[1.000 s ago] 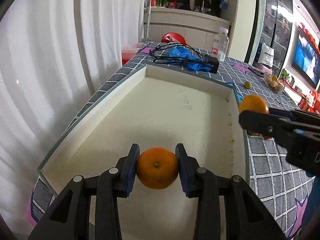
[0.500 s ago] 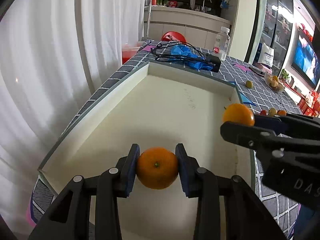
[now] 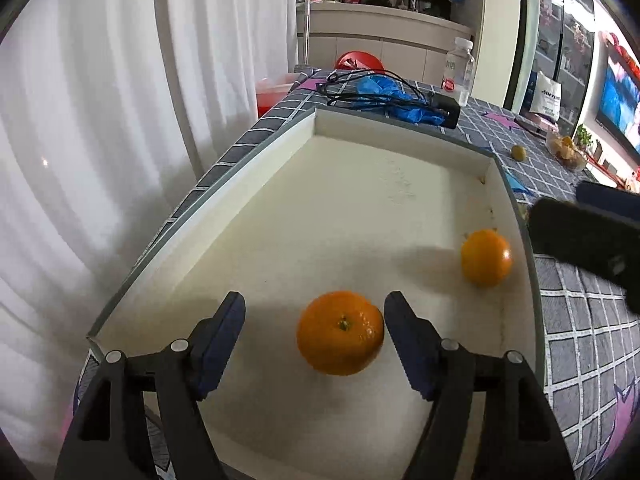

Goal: Organize fruits
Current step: 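Lower both fruits into the white tray and open both tools, then withdraw both tools and reach the left tool toward a yellow round fruit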

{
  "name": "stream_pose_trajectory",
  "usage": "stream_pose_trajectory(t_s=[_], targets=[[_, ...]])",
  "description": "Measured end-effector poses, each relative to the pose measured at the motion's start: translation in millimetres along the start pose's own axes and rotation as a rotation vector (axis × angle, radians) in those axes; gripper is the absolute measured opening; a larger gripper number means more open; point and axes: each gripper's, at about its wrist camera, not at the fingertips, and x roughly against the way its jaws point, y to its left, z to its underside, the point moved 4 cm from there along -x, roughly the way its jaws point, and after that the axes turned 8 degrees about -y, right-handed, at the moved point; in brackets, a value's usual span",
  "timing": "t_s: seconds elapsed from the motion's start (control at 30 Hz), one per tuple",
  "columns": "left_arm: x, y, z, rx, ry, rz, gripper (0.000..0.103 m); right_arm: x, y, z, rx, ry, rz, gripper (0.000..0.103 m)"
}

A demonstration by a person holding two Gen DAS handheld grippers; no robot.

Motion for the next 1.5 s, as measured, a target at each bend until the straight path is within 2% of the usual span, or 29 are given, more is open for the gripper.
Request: stream_pose_trajectory(t_s=[0.17,0.3,0.43,0.53,0.63,0.73,0.77,0.8,0.9,1.07,1.23,1.37,1.5], targets=[[2,-3,3,-0.024,0.001,0.0,0.077,-13,-26,14,-0.197,0.097,-0.082,0.094],[8,-3,5,-0.043,-0.015,-0.021,0.077,-20,-44,22,-0.239,0.128,-0.033,0.094],[18,-1,-1,-0.009,-0.029,0.004,0.078,-15,-73,29,-0.291,0.139,-0.011,0.094],[30,-9,-10,-0.011,-0.061,0.015,0.079,-7,-105,39,-0.336,0.136,0.05,0.094],[40,-29,-16,-0.047,-0.079,0.054,0.08,4,-143,54,-0.387,0.138,0.151,0.094],[47,-58,-18,-0.096,-0.081,0.118,0.081,17,-187,74,-0.454,0.147,0.241,0.094],[49,-73,-17,-0.116,-0.074,0.153,0.081,20,-195,78,-0.463,0.143,0.258,0.099],[50,-85,-17,-0.133,-0.068,0.182,0.081,29,-205,83,-0.458,0.127,0.292,0.103],[51,-118,-16,-0.18,-0.053,0.237,0.081,46,-228,97,-0.435,0.118,0.37,0.103],[43,-176,-4,-0.262,0.019,0.297,0.081,61,-251,115,-0.391,0.09,0.436,0.103],[15,-201,9,-0.299,0.085,0.244,0.081,64,-253,120,-0.353,0.088,0.449,0.103],[-12,-197,-1,-0.23,0.118,0.22,0.081,62,-252,121,-0.347,0.092,0.452,0.103],[-29,-202,-15,-0.222,0.121,0.182,0.081,64,-252,122,-0.358,0.081,0.441,0.103]])
